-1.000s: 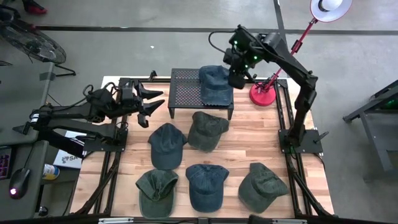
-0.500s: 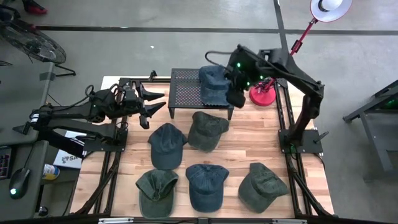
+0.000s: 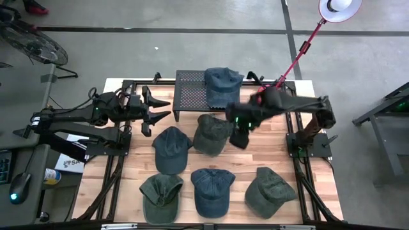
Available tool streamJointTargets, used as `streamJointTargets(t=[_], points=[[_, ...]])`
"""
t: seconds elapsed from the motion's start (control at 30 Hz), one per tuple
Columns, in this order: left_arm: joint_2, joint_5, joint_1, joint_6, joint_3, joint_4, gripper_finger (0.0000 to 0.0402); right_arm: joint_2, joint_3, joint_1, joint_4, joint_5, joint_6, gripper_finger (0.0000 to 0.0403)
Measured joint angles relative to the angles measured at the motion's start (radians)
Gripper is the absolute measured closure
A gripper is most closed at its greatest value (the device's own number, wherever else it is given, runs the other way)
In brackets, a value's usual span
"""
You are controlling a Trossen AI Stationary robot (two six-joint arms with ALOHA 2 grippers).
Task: Pick & Place hat
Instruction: Put the bottom right dark green cap on the shelf
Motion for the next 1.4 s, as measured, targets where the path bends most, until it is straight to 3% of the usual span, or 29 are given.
streamJointTargets(t=[0.33,0.7,0.9,1.4], points=[[0.0,0.028,0.0,-0.02,0.0,-0.022,0.0244,-0.109,-0.459,0.233,0.022,-0.17,0.491,0.0234],[0.0,0.113,0.0,-0.117,0.0,-0.036,0.0244,-0.268,-0.839,0.58,0.358,-0.151,1.027,0.0234],[0.0,0.117,0.0,-0.155,0.0,-0.046,0.0244,-0.292,-0.96,0.719,0.435,-0.172,1.347,0.0234],[0.002,0.117,0.0,-0.154,0.0,-0.082,0.0244,-0.292,-1.224,0.755,0.683,-0.259,1.566,0.0234]])
